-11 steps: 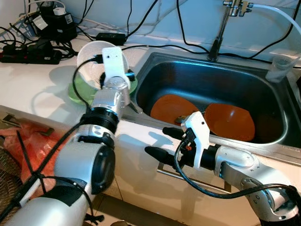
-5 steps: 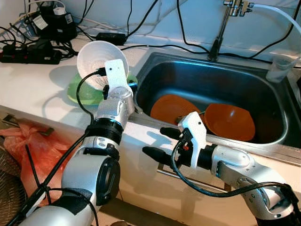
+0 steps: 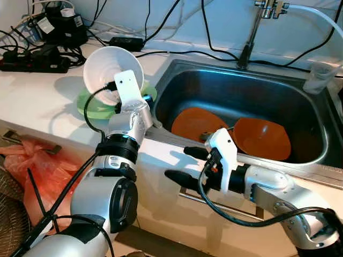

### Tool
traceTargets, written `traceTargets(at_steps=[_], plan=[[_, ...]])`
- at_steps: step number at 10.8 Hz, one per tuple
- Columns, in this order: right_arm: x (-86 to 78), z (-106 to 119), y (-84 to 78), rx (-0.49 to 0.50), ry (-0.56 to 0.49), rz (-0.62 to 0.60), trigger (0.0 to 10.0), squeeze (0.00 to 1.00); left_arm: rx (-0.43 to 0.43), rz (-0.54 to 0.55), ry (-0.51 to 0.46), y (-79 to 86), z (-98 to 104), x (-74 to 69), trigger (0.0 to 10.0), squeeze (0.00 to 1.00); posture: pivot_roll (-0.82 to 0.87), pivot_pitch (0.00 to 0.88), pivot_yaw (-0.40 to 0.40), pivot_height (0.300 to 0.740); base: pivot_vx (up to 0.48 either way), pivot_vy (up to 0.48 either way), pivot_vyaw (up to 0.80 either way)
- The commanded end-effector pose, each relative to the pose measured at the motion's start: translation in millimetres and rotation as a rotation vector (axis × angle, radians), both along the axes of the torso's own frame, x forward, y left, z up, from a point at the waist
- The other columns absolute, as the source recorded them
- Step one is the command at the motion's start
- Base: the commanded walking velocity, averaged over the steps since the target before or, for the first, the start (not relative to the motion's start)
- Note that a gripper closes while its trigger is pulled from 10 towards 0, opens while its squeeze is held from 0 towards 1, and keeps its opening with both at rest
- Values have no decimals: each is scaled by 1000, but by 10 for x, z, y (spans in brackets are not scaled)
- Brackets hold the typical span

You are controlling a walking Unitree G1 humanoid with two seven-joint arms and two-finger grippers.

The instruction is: Kitchen organization

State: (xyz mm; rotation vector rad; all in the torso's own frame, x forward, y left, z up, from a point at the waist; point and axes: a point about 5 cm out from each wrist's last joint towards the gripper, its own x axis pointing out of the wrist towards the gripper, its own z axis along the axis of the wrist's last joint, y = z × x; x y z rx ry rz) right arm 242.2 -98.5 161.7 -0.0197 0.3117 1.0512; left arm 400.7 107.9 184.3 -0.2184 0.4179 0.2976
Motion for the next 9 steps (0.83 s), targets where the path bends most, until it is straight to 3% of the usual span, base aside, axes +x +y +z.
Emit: traceTargets(at_steps=[1,4,5,6,7,8,9], plan=[[26,59,2,-4,-30,24,10000,0,-16,15,4,-45,86,10,10000,1000,-9,0,26,740,0,0,0],[30,57,24,4,-32,28,10000,0,-34,-26,-7,-94,231,42,10000,1000,-6,0,31,740,0,0,0],[23,45,25,7,-28,24,10000,0,-71,-37,14,-94,197,49,10000,1000,-8,0,36,740,0,0,0],[20,43,23,10,-27,19,10000,0,-108,-48,31,-97,167,51,10000,886,-11,0,37,740,0,0,0],[12,45,22,15,-26,16,10000,0,-141,-57,40,-89,147,58,10000,86,-16,0,37,740,0,0,0],[-3,43,15,16,-23,12,10000,0,-188,-49,52,-42,121,71,10000,0,-19,0,36,740,0,0,0],[-10,43,12,16,-22,12,10000,0,-217,-41,53,-10,95,75,10000,0,-20,0,36,740,0,0,0]])
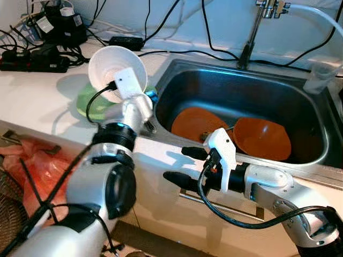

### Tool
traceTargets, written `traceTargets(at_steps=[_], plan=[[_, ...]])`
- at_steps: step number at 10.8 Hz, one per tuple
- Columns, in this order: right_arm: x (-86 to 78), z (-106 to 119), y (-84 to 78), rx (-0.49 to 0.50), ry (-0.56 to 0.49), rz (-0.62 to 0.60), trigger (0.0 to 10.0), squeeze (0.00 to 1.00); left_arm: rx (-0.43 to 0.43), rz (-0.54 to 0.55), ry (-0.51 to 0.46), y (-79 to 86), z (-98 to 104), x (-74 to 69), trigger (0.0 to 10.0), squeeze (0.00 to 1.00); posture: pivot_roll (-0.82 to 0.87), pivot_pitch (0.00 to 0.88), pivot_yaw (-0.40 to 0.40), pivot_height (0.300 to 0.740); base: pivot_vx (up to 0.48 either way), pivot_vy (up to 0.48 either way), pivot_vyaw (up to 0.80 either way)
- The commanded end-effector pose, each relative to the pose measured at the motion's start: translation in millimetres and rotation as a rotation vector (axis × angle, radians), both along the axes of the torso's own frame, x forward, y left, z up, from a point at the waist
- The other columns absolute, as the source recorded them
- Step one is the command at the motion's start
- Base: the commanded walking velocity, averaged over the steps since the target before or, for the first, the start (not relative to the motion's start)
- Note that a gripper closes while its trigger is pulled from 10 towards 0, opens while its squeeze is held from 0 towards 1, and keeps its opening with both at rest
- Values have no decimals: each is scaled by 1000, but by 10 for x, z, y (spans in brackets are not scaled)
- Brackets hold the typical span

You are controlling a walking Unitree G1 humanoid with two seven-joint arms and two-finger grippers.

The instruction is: Kitchen organization

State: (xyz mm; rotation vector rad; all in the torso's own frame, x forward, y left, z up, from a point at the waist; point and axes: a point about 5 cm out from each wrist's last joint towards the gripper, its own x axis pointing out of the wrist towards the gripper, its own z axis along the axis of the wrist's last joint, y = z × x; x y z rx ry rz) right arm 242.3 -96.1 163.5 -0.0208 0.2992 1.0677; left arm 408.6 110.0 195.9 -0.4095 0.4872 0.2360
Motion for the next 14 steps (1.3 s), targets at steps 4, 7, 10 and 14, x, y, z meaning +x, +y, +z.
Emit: traceTargets(at_steps=[4,7,10,14], plan=[[-22,22,-10,16,-12,-12,10000,0,-121,29,-24,133,-101,19,0,0,-24,0,42,740,0,0,0],[-28,22,-6,23,-12,-16,10000,0,-128,24,-42,158,-77,36,0,0,-23,0,44,740,0,0,0],[-24,21,-5,25,-14,-20,10000,0,-130,21,-40,158,-97,36,0,0,-23,0,45,740,0,0,0],[-21,15,-2,27,-12,-25,10000,0,-128,14,-42,150,-105,37,0,0,-23,0,45,740,0,0,0]])
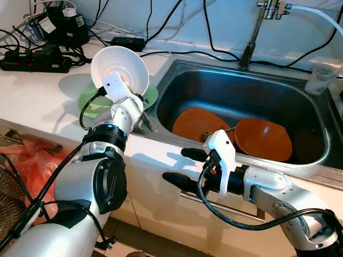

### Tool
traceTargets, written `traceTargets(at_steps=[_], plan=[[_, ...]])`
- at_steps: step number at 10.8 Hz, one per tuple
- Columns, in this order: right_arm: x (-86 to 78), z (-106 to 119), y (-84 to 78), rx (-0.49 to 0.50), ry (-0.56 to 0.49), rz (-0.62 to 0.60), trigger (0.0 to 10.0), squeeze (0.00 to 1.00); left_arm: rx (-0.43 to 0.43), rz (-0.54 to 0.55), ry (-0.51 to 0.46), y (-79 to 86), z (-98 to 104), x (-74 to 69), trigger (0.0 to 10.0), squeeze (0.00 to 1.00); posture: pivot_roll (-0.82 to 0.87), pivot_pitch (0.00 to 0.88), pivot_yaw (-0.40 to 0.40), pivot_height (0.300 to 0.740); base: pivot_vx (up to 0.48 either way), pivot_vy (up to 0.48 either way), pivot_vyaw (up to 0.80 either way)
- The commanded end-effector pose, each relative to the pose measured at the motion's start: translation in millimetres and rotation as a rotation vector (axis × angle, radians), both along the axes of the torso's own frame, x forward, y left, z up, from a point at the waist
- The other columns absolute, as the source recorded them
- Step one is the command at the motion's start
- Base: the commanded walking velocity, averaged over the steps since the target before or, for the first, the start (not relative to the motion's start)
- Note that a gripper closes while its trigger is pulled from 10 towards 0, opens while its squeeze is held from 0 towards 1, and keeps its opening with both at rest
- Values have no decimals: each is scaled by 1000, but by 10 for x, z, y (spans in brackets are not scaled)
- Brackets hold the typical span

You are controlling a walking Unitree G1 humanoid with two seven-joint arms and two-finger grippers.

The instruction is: Kitchen organization

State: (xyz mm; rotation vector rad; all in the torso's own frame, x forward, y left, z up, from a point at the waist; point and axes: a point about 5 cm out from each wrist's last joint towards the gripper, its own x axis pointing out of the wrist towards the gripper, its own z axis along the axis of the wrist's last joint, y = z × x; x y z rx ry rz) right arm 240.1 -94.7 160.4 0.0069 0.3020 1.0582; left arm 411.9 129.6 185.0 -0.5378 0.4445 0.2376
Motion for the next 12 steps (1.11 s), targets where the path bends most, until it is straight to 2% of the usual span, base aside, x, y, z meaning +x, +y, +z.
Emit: traceTargets(at_steps=[1,5,9,12], plan=[[-1,43,-14,8,-27,-14,10000,0,-11,-29,6,-47,2,3,0,0,-23,0,45,740,0,0,0],[10,44,-19,8,-29,-19,10000,0,-5,-29,-7,-43,19,10,0,0,-22,0,44,740,0,0,0],[30,50,-26,3,-35,-21,10000,0,10,-13,-60,-25,167,48,0,0,-24,0,42,740,0,0,0],[34,45,-32,-7,-40,-20,10000,0,53,-11,-122,-31,317,79,0,0,-23,0,38,740,0,0,0]])
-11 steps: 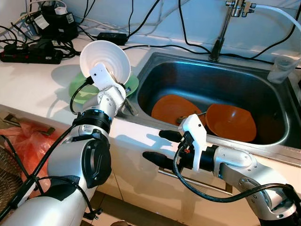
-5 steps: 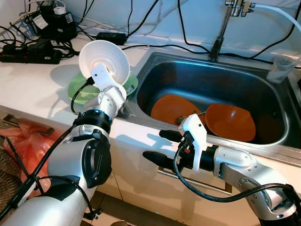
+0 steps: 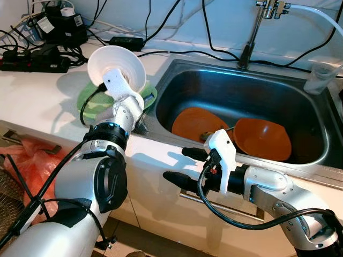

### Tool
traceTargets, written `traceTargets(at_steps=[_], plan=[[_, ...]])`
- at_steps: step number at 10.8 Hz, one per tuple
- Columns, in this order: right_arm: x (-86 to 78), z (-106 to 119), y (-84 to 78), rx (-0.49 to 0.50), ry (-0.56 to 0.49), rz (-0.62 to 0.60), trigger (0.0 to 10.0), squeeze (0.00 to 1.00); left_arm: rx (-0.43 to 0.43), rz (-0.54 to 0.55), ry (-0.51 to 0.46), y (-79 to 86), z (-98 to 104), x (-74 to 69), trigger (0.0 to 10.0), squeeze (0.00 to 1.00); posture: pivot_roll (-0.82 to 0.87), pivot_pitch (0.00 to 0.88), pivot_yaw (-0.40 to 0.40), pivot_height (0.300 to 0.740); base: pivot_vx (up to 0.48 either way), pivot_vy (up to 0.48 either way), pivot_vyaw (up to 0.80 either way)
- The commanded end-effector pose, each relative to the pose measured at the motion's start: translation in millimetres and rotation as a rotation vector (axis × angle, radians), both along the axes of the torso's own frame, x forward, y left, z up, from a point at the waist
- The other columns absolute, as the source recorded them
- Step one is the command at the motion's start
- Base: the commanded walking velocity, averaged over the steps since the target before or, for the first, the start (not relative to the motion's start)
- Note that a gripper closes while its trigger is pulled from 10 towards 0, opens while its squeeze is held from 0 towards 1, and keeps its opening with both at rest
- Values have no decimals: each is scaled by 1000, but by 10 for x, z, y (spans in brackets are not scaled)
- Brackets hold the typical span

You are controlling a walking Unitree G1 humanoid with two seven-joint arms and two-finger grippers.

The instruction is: Kitchen organization

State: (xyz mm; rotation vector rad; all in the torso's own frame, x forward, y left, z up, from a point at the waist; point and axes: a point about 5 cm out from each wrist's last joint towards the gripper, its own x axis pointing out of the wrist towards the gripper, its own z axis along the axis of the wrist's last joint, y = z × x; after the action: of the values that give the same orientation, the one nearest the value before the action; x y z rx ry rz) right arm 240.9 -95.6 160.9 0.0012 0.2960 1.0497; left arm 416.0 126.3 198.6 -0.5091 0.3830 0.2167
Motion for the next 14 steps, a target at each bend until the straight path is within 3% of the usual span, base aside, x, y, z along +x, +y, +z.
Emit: traceTargets(at_steps=[1,4,6,14], plan=[[32,43,-27,-5,-35,-13,10000,0,27,8,-70,10,210,42,0,0,-24,0,38,740,0,0,0],[45,46,-37,-9,-39,-15,10000,0,71,4,-147,-18,404,67,0,0,-23,0,35,740,0,0,0],[65,56,-37,-6,-48,-22,10000,0,89,-44,-184,-131,478,65,0,0,-22,0,37,740,0,0,0],[225,316,-12,128,-142,-108,10000,0,185,-249,-256,-383,459,-10,0,0,-18,0,61,740,0,0,0]])
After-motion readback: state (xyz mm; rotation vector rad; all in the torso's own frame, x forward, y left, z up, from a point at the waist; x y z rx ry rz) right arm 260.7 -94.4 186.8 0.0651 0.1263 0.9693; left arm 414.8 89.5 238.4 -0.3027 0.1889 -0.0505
